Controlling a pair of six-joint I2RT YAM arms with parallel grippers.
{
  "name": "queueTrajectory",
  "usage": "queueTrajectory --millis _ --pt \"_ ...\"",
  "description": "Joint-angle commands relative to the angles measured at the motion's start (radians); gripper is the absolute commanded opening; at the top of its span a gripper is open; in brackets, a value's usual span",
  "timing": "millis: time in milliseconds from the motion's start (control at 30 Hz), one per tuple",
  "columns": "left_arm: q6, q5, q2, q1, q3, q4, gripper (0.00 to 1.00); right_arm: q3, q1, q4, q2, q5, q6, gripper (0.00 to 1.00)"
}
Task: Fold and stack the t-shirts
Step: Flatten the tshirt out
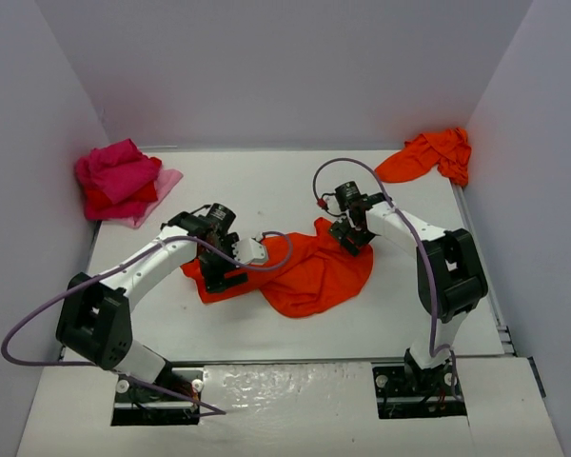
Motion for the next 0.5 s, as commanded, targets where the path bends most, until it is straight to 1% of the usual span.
queueTrajectory --millis 0,167,467 --pt "0.034 -0.096 0.024 -0.006 -0.011 0.092 0.73 0.026 0.008 0.0 -0.029 0.03 0.011 0.7" --pt "0.059 -0.177 0.104 -0.015 -0.008 0.146 0.72 0.025 0.008 0.001 -0.028 0.027 0.013 0.7" --pt "0.071 -0.236 0.142 -0.026 0.003 0.188 0.71 0.022 0.009 0.002 -0.026 0.027 0.007 0.7"
